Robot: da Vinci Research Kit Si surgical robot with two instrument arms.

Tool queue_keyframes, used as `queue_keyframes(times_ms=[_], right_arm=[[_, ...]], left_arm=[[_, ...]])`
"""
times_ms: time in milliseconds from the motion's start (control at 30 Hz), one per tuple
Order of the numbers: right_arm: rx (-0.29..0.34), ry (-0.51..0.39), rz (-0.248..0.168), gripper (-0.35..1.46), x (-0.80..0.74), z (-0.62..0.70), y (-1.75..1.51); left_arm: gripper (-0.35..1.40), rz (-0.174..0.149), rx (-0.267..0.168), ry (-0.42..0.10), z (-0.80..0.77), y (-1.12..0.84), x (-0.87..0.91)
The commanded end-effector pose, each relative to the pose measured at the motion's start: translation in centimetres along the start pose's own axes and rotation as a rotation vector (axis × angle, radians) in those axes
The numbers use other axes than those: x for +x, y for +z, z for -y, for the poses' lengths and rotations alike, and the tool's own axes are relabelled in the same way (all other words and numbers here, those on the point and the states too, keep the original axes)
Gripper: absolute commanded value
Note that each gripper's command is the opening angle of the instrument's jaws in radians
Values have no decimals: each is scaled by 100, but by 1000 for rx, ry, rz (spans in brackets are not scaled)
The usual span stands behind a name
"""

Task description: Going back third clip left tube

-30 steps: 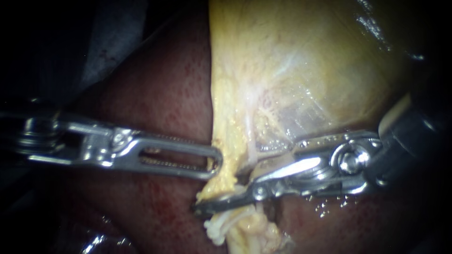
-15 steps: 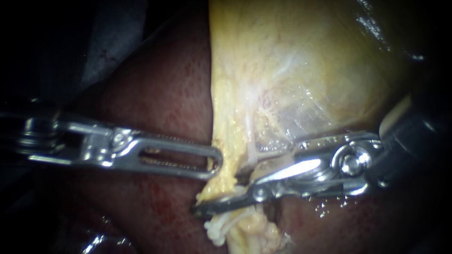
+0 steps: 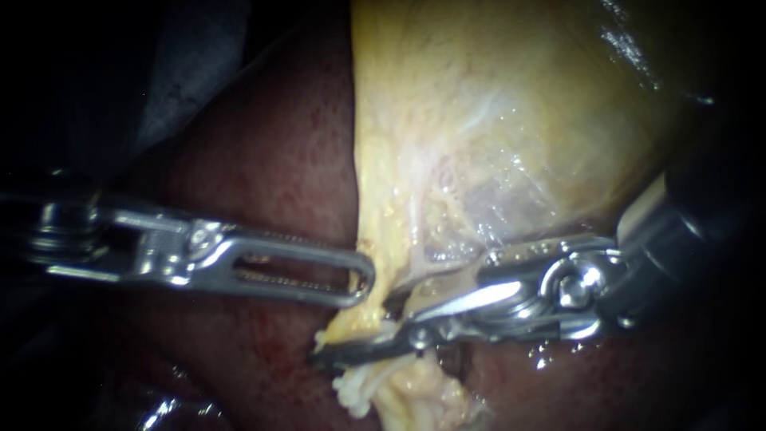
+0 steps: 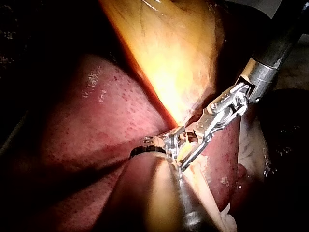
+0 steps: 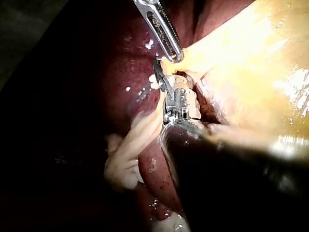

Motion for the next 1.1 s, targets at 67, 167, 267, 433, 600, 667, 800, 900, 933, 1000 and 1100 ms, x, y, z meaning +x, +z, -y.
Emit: queue_keyframes(times_ms=[67,167,267,433,600,667,800,900,933,1000,1100], right_arm=[[1,-1,1,49,0,0,-1],[2,-1,1,49,0,0,-2],[4,-1,2,49,-1,1,-6],[11,-1,4,49,-3,4,-18],[16,0,6,49,-4,8,-26],[18,0,6,50,-4,10,-28],[19,1,7,51,-3,11,-30],[19,-11,7,52,-3,11,-30],[19,-11,7,52,-3,11,-30],[19,-24,7,52,-3,12,-30],[20,-24,8,53,-3,12,-30]], left_arm=[[-35,0,0,0,0,0,0],[-35,0,0,0,0,0,0],[-35,0,0,0,0,0,-1],[-35,-1,1,0,0,-1,-1],[-35,3,-2,0,-5,-2,-3],[-35,5,-4,0,-6,-2,-4],[-35,5,-4,0,-6,-2,-4],[-35,5,-4,0,-6,-2,-4],[-35,5,-4,0,-6,-2,-4],[-35,5,-4,0,-6,-2,-4],[-35,5,-4,0,-6,-2,-4]])
